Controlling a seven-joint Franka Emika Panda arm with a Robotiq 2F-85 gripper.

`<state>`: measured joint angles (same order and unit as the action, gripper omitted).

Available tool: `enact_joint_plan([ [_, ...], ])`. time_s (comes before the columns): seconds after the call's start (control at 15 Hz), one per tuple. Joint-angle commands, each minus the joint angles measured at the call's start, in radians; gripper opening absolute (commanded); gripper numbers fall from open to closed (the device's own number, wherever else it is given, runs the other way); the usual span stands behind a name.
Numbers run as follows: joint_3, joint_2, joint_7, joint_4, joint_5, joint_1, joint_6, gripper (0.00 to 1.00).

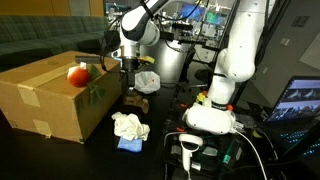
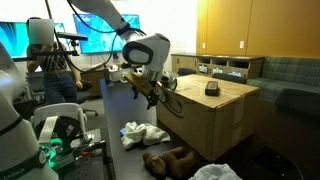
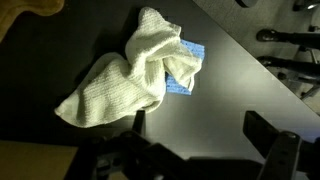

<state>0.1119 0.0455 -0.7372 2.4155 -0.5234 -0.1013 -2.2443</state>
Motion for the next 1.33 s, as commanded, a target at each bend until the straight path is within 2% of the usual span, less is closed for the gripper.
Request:
enact_joint_plan([
  [0.0, 0.015, 0.015, -0.002, -0.011, -0.082, -0.002, -0.003, 1.0],
  [0.33, 0.051, 0.036, 0.069, 0.014, -0.063, -0.034, -0.049, 1.0],
  [0.53, 0.084, 0.064, 0.171, 0.047, -0.012, -0.07, -0.103, 1.0],
  [0.73, 0.129, 0.092, 0.266, 0.107, 0.038, -0.112, -0.209, 1.0],
  [0.93, 0.169, 0.12, 0.421, 0.165, 0.106, -0.157, -0.344, 1.0],
  [1.27, 0.186, 0.169, 0.694, 0.209, 0.268, -0.224, -0.466, 1.0],
])
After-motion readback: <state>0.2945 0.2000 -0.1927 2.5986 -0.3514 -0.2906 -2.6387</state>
